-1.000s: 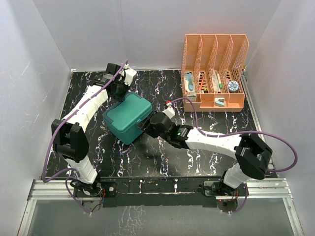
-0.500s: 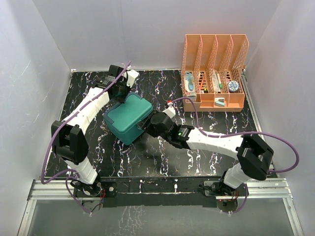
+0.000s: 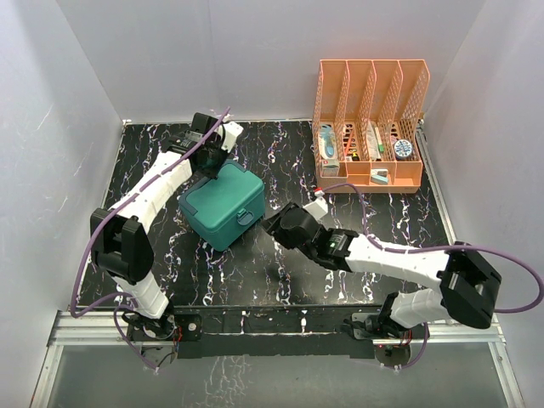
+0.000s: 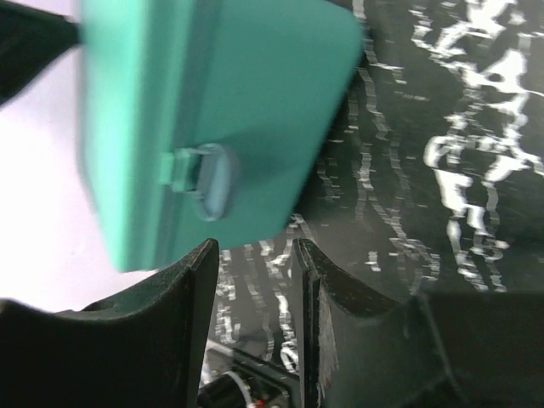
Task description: Organize the medicine kit
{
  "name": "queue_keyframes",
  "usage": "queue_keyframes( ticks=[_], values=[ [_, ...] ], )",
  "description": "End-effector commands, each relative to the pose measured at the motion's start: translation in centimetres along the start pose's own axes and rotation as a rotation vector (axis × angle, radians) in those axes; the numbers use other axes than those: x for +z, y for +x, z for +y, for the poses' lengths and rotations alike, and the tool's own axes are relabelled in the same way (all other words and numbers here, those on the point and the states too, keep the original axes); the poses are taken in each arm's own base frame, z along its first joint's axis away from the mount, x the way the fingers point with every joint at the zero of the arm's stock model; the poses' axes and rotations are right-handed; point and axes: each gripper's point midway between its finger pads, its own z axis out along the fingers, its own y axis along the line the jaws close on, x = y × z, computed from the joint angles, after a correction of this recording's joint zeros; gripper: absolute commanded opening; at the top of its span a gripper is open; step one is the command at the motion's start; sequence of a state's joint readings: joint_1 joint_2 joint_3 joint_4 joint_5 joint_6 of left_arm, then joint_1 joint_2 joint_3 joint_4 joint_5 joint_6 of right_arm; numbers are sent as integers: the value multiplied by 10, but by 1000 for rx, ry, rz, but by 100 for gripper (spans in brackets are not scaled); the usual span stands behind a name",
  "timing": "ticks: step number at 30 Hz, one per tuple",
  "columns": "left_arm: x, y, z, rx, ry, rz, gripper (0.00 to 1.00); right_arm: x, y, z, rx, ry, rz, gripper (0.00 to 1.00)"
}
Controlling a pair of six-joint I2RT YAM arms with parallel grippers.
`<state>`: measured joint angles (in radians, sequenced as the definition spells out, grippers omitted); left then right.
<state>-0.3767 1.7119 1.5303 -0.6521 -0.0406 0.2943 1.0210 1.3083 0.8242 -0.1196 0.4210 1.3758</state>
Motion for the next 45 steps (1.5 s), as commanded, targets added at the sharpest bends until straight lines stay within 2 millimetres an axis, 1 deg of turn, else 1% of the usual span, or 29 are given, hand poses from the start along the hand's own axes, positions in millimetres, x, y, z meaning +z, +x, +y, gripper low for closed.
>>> queue_keyframes(
  ticks=[1,3,8,13,16,21,29,41,45],
  values=[
    [28,81,-47,-17,172,320,0,13,9,-19,25,37,-5,36],
    [27,81,-47,-15,169,322,0,21,15,-22,22,42,5,35],
    [26,83,-48,-12,172,329,0,45,21,-16,11,21,3,34],
    [24,86,-50,-8,173,333,0,67,22,-7,0,0,-8,34],
    [23,87,-51,-9,173,334,0,73,20,0,10,-27,-21,34],
    [23,87,-52,-8,177,336,0,73,11,13,9,-69,-58,34],
    [24,86,-55,-6,182,337,0,66,-1,31,-3,-119,-92,34],
    [26,89,-59,7,182,345,0,52,-16,51,-2,-165,-131,33],
    [26,89,-60,13,182,348,0,51,-18,52,-4,-170,-133,32]
  ],
)
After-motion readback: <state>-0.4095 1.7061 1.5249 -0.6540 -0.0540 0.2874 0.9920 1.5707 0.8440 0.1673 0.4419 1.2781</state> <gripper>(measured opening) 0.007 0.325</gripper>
